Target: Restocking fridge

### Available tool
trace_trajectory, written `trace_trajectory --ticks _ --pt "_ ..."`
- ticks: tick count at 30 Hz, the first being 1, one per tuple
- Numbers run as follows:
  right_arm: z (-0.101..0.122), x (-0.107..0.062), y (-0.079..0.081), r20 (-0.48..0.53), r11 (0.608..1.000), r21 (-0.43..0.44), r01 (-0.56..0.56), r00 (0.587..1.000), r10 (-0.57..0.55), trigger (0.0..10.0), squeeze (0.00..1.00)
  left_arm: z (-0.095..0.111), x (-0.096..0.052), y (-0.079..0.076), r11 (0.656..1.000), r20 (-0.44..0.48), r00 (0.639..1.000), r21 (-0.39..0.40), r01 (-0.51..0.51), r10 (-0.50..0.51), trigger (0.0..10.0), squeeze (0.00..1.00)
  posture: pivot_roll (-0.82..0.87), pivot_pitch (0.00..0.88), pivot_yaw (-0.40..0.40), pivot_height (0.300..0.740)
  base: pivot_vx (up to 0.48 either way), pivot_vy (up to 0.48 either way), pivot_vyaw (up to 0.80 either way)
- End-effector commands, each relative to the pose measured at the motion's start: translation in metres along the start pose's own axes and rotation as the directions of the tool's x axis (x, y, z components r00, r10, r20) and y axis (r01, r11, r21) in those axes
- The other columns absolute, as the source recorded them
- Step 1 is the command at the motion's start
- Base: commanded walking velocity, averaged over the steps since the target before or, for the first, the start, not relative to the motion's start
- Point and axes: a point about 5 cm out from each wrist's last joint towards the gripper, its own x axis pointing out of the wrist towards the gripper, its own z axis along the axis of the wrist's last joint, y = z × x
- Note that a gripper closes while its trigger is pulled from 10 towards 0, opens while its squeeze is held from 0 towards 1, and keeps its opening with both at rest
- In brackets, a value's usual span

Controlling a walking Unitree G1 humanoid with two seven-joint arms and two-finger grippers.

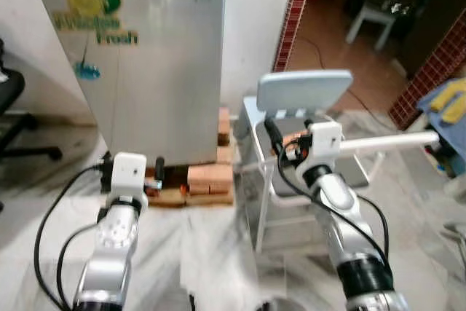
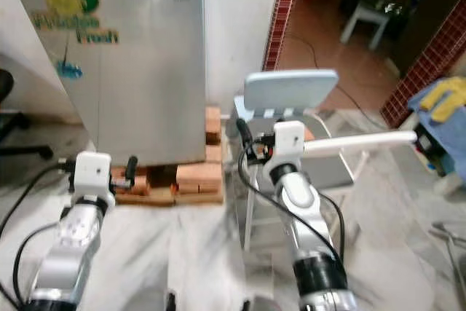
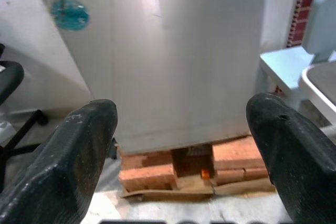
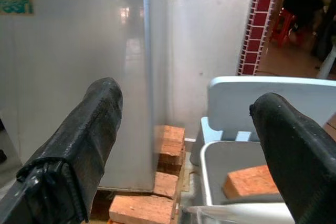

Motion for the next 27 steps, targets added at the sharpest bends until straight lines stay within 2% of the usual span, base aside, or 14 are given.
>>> trace_trajectory --ticks 1,8,27 --pt "0.0015 0.0032 0.0118 0.010 0.999 0.007 -0.035 0.999 0.035 10.0 0.00 -0.0029 -0.0021 0.0082 1.000 -0.011 1.000 0.013 -0.021 0.021 10.0 0.00 0.12 0.000 -0.054 0.740 0.000 0.480 0.00" --pt "0.0018 0.0058 0.0137 0.013 0.999 0.001 -0.046 0.999 0.046 10.0 0.00 -0.0039 -0.0030 0.0066 1.000 -0.013 1.000 -0.003 -0.003 0.003 10.0 0.00 0.12 0.000 -0.049 0.740 0.000 0.480 0.00" --pt "0.0005 0.0059 0.0144 0.016 0.999 -0.006 -0.044 0.999 0.044 10.0 0.00 -0.0036 -0.0046 0.0035 1.000 -0.014 1.000 -0.009 0.016 -0.016 10.0 0.00 0.12 0.000 -0.047 0.740 0.000 0.480 -0.53"
